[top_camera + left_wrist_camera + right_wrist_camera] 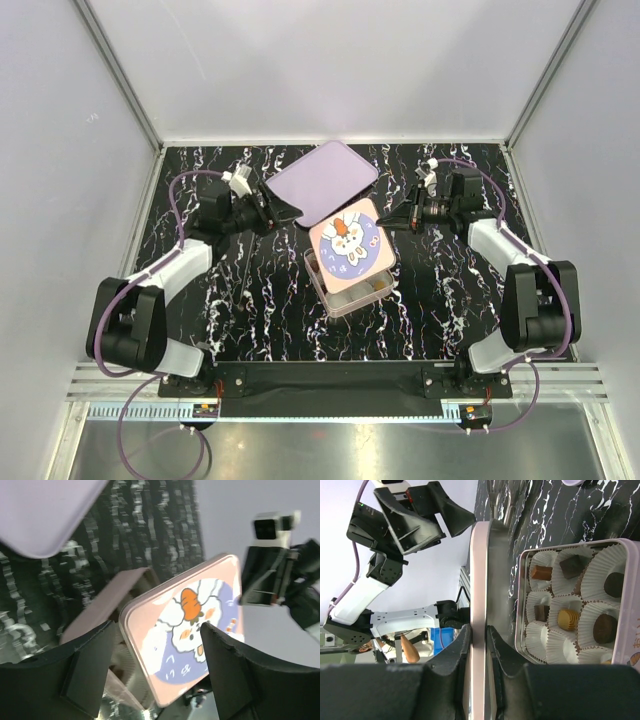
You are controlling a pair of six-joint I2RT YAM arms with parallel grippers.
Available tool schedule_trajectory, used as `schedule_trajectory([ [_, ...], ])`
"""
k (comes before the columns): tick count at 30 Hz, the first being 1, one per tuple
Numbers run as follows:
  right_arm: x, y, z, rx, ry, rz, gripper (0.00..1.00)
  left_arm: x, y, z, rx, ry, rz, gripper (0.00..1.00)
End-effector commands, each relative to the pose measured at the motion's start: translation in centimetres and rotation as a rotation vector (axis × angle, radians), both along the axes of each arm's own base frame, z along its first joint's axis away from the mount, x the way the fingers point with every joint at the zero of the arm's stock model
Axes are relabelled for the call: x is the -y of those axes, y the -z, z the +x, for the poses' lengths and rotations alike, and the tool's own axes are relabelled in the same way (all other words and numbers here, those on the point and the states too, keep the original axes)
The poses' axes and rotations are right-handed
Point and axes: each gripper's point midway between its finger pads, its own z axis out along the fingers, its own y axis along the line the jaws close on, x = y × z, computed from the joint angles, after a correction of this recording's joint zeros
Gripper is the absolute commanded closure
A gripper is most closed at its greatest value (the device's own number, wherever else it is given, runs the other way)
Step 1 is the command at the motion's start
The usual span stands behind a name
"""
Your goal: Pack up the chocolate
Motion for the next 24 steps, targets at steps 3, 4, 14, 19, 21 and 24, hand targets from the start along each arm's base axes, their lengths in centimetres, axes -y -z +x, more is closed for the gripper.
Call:
schedule_trajectory([
  [3,-0.7,0.1,-0.3,0.013,-0.063,0.039,1.0,-2.7,3.5,-0.3,-0.028,-0.066,0.224,0.26],
  [4,-0.8,0.2,-0.4,0.005,-0.068,0.04,1.0,-2.8,3.8,-0.4,-0.031,-0.066,0.236,0.27],
  [14,-2.5,-1.7,-1.1,0.006,-0.108,0.057,1.0,-0.9,3.9,-0.6,0.017,0.006,0.231,0.28],
  [19,-2.9,-3.8,-1.5,0.003,-0.113,0.084,1.0,0.1,3.3,-0.5,0.043,0.063,0.198,0.28],
  [21,-3.3,-4.4,-1.7,0.011,-0.122,0.096,1.0,0.3,3.3,-0.7,0.043,0.072,0.188,0.28],
  [24,-3.7,-4.3,-1.7,-0.021,-0.128,0.1,1.0,0.5,2.9,-0.6,0.052,0.072,0.169,0.28],
])
